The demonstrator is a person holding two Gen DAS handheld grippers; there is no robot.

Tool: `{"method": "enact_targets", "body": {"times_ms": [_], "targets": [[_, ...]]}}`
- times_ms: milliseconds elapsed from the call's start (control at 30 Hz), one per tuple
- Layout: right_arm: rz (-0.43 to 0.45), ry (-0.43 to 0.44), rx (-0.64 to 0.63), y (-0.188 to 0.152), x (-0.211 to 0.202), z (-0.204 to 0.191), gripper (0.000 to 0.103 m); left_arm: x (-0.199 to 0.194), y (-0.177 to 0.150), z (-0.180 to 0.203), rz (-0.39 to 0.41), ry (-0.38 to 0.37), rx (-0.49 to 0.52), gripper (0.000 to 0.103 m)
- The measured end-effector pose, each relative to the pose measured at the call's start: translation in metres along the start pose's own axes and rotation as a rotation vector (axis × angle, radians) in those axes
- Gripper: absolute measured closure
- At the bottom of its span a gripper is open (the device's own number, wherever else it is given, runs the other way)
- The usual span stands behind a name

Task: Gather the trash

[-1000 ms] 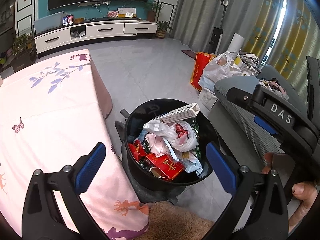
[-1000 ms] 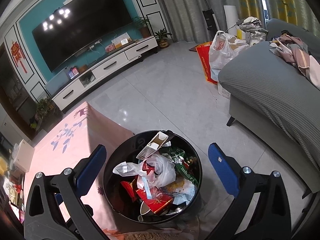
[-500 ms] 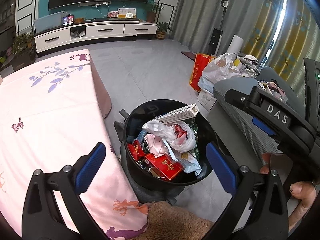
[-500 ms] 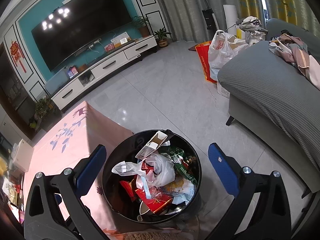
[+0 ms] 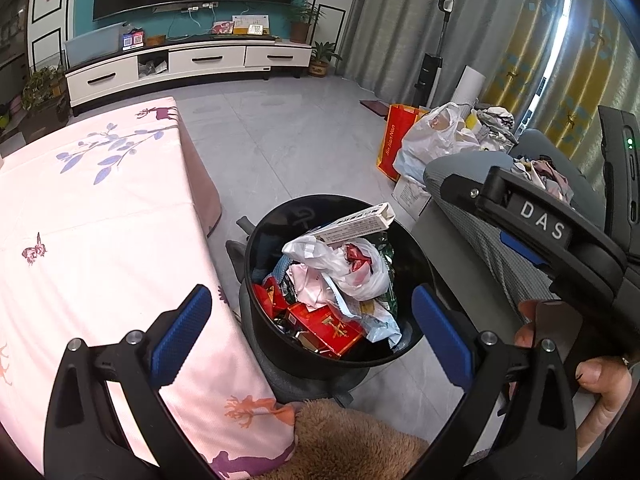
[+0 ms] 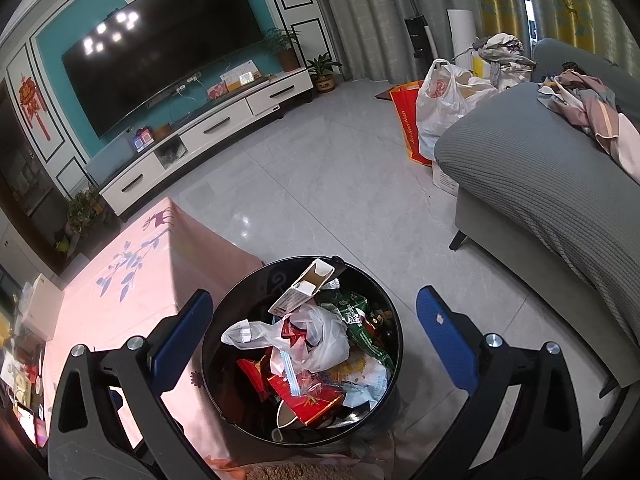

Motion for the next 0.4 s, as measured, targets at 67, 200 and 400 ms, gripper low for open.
{"method": "enact_targets", "body": {"times_ms": [67,200,400], "targets": [[0.000,-0.001,-0.002,-0.0008,-0.0016,0.0019,0.003,0.0002,-0.0007,0.0004,-0.001,-0.001,0.000,0.003],[-0.002,-0.003,-0.003,-0.0001,-0.0016,0.0007,0.003,0.0007,-0.0016,0.0010,-0.010,-0.004,0.009,0.003],[-0.001,-0.004,-0.004,0.0005,-0.0017,-0.0008,0.003,0.0011,-0.0019,0.0003,-0.004,0.009,0.002,0.003]]}}
Point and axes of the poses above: each gripper's, at about its wrist camera, not at the fingertips, and x roughly the way its jaws point, z to its right, y to its top, the point moved 4 cm from there along x, roughly the way its jaws point, and after that the axes turned 2 degrees about -x, right-handed, at the moved point
